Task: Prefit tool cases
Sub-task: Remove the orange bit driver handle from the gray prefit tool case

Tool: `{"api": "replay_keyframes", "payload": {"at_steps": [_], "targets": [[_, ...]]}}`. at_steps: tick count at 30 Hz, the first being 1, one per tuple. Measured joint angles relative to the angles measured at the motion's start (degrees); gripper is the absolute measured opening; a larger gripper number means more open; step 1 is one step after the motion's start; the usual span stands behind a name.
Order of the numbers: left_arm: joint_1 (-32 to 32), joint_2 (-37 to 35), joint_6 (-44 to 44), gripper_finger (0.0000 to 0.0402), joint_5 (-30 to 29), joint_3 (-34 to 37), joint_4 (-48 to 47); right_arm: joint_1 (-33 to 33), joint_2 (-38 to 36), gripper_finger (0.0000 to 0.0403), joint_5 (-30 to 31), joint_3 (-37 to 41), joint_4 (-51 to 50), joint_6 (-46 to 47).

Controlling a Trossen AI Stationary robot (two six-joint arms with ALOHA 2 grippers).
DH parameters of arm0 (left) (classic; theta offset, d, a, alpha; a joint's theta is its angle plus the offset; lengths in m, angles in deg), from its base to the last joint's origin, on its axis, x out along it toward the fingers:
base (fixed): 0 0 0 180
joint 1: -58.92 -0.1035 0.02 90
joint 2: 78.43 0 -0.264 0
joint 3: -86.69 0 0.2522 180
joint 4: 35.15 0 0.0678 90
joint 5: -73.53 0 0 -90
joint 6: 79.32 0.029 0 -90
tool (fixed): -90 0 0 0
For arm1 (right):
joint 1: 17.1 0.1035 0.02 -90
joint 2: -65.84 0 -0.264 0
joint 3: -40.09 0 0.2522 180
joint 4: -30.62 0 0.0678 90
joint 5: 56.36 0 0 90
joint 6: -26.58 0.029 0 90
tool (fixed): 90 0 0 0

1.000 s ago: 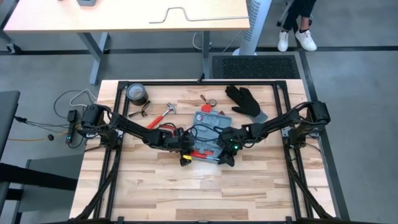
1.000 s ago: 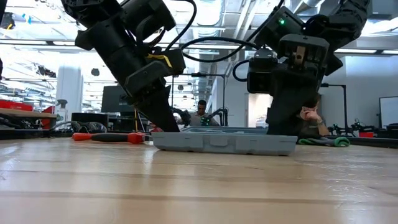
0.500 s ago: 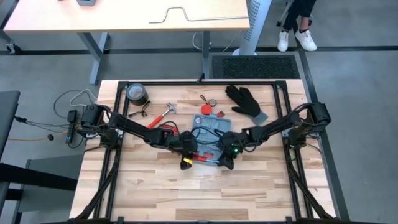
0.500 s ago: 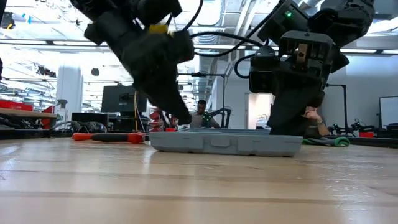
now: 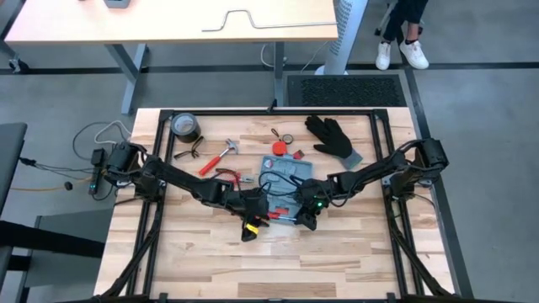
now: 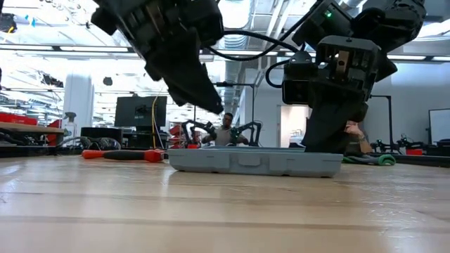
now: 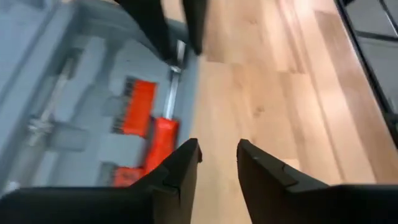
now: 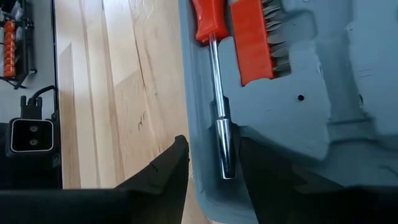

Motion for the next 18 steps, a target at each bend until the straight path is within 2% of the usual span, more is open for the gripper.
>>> {"api": "replay_keyframes", "payload": {"at_steps": [8, 18], "targets": [[3.89, -0.08, -4.07, 0.0056, -2.23, 0.0, 3.78, -0.02, 0.0, 0.0154, 0.0, 0.0, -0.04, -1.1], [6.1, -0.08, -7.01, 0.0052, -4.11, 0.0, 5.44, -0.25, 0.02, 0.0154, 0.0, 0.02, -0.04, -1.12]]}}
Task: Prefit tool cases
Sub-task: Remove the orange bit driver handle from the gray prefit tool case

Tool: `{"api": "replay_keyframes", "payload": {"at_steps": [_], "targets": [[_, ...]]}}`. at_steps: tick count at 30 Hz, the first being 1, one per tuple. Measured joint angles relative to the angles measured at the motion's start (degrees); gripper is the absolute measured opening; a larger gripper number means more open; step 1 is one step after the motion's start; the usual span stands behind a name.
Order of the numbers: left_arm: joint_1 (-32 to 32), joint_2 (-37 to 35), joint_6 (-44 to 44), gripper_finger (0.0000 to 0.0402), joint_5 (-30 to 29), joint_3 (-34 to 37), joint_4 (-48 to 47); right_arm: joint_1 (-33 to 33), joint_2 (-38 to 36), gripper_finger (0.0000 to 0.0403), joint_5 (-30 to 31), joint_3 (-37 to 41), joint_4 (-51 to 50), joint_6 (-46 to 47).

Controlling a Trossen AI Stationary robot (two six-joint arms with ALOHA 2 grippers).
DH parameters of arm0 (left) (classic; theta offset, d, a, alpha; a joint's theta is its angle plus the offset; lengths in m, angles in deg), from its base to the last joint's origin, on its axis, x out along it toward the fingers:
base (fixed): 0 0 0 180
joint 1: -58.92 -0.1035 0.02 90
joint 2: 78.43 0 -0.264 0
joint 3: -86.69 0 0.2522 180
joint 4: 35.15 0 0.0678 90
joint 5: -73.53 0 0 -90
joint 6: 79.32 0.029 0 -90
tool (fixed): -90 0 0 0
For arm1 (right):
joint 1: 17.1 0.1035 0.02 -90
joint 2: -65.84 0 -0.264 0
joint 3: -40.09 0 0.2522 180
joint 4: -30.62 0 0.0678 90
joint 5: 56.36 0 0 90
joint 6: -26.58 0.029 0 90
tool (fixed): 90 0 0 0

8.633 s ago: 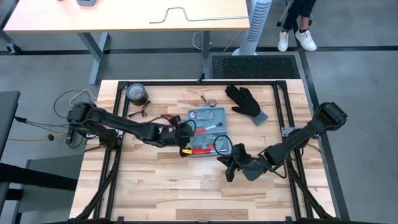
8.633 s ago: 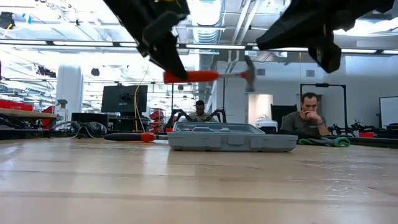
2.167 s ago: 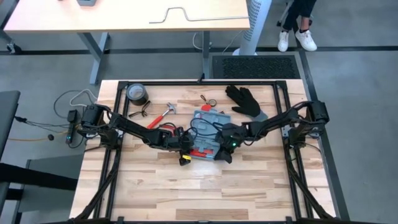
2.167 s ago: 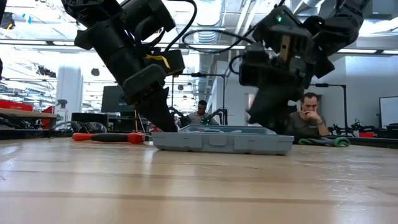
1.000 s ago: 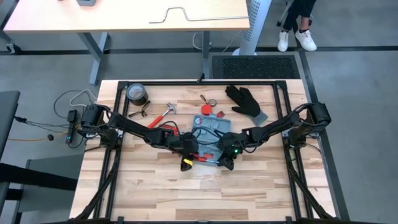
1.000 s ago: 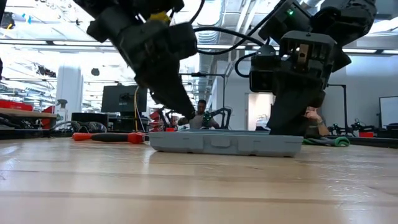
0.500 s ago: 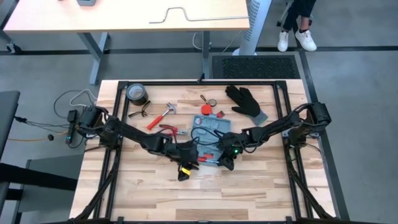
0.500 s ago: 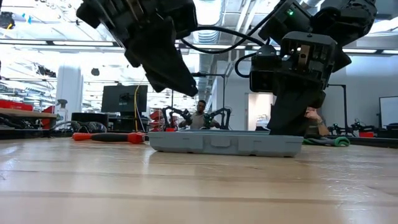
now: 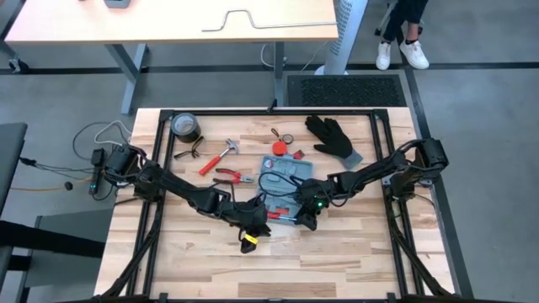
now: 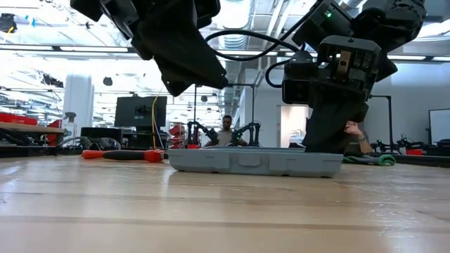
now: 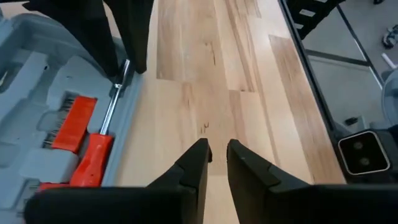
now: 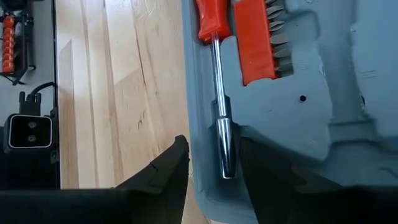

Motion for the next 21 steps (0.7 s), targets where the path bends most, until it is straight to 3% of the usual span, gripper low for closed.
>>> {"api": "replay_keyframes", "payload": {"at_steps": [21], "targets": [[0.4, 0.35, -5.95, 0.0052, -2.17, 0.02, -7.37, -1.31, 0.07, 0.0154, 0.2, 0.07, 0.35, -0.32]]}}
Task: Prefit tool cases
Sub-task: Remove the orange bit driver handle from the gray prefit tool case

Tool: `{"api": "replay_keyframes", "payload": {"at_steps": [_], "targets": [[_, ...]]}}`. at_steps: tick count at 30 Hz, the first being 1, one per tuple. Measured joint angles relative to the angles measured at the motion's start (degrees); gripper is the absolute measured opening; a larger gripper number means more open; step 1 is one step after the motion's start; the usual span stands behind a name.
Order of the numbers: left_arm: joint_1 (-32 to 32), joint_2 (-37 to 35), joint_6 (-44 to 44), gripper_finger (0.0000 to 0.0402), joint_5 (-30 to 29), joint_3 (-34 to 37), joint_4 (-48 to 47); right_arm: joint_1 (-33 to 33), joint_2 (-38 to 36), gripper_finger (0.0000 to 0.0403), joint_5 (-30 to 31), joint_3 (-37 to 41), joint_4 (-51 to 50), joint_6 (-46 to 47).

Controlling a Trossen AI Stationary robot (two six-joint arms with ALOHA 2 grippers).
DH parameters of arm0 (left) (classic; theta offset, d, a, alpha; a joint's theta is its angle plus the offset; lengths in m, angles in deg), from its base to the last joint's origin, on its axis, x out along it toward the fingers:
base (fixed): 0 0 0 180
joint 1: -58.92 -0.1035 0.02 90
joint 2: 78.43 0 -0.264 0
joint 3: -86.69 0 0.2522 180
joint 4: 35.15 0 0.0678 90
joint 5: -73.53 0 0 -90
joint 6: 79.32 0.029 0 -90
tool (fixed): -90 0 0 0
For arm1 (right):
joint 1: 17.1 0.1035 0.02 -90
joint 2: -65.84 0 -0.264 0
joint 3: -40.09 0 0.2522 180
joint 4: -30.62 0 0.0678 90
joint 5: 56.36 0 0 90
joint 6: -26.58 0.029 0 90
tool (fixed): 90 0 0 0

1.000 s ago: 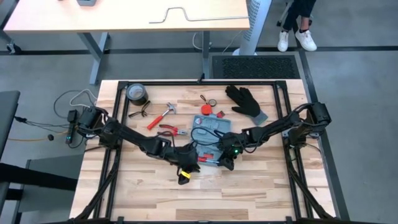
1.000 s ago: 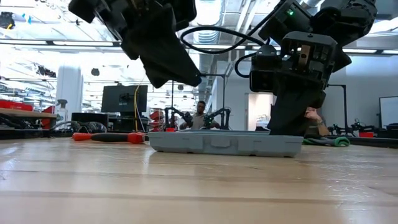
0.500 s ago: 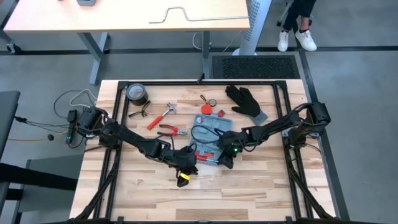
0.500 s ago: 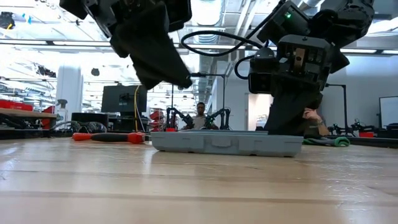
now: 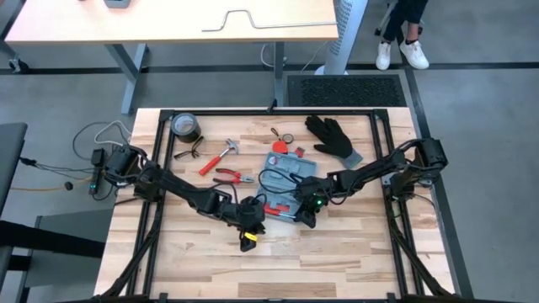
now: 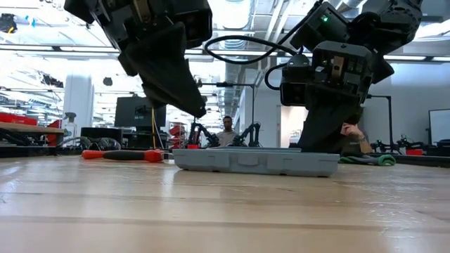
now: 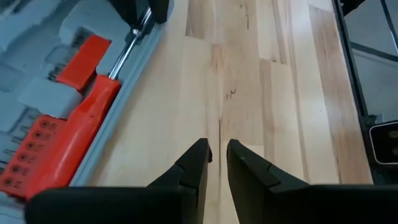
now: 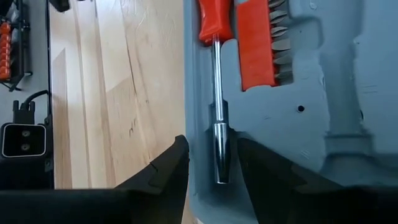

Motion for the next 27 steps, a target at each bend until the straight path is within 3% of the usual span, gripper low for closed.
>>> {"api": "replay_keyframes", "payload": {"at_steps": [12, 27], "targets": [[1.35, 0.02, -0.83, 0.0052, -3.64, 0.02, -1.09, -0.37, 0.0, 0.0154, 0.02, 0.0, 0.37, -0.52], [0.8, 0.03, -2.29, 0.0052, -4.07, 0.02, -3.73, -1.53, 0.0, 0.0154, 0.2, 0.0, 0.55, 0.37]]}}
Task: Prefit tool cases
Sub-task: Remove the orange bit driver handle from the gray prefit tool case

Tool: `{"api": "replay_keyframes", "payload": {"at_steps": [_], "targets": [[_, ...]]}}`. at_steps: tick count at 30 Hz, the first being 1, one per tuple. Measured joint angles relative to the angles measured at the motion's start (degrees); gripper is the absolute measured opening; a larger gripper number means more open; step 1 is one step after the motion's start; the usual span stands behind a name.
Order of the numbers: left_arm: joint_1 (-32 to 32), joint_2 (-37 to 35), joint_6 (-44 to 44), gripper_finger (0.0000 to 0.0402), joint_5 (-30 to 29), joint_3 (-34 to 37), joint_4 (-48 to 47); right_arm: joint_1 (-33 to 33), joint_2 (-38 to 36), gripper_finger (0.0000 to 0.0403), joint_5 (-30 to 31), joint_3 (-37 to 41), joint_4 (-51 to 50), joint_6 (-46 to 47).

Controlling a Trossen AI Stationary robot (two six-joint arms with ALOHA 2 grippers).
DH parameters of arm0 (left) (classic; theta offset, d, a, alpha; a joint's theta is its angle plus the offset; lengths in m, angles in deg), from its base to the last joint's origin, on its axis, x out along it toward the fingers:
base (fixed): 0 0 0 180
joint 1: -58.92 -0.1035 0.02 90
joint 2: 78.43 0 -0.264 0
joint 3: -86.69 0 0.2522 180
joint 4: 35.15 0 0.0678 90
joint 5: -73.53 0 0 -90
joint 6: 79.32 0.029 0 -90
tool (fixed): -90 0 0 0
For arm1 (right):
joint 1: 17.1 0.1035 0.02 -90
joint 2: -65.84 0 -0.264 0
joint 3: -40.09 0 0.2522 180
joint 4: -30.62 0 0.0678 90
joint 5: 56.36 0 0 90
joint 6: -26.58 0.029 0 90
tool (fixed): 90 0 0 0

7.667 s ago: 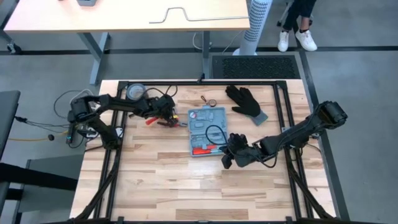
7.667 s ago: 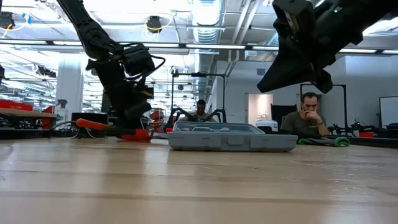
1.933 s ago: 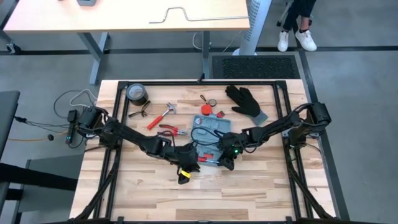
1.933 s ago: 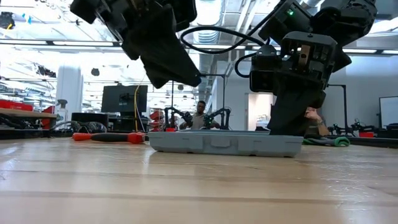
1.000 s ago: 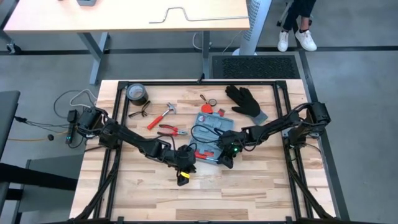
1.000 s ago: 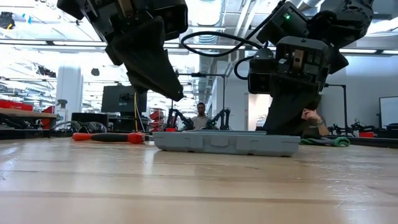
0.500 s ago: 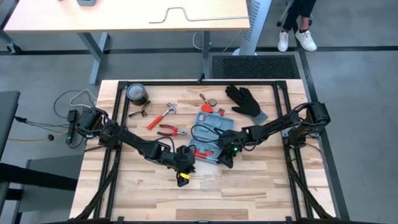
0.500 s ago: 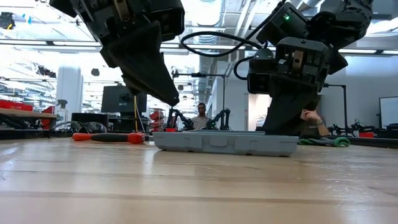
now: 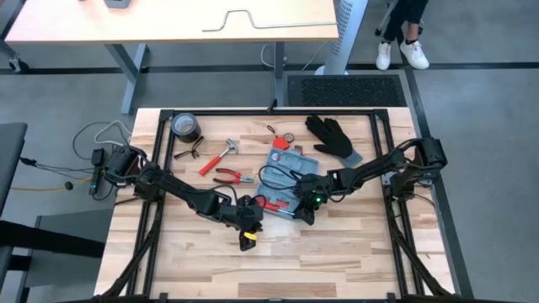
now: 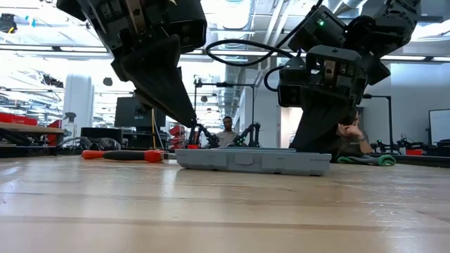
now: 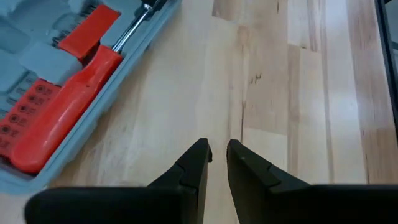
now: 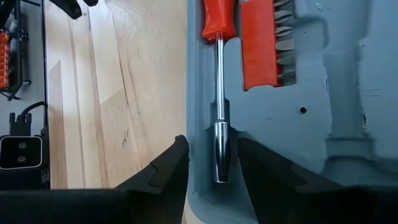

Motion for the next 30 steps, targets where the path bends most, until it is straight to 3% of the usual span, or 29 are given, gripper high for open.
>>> {"api": "replay_keyframes", "payload": {"at_steps": [16, 22, 30], "targets": [[0.0, 0.01, 0.35, 0.0052, -9.9, 0.0, -0.74, -0.26, 0.0, 0.0154, -0.07, -0.01, 0.02, 0.3], [-0.69, 0.01, 3.97, 0.0052, -6.87, 0.0, -0.69, -0.35, 0.0, 0.0154, -0.24, -0.02, 0.07, 1.55], [-1.2, 0.05, -0.87, 0.0052, -2.96, 8.27, 17.62, -0.33, 0.0, 0.0154, -0.32, -0.04, 0.22, 1.76]]}}
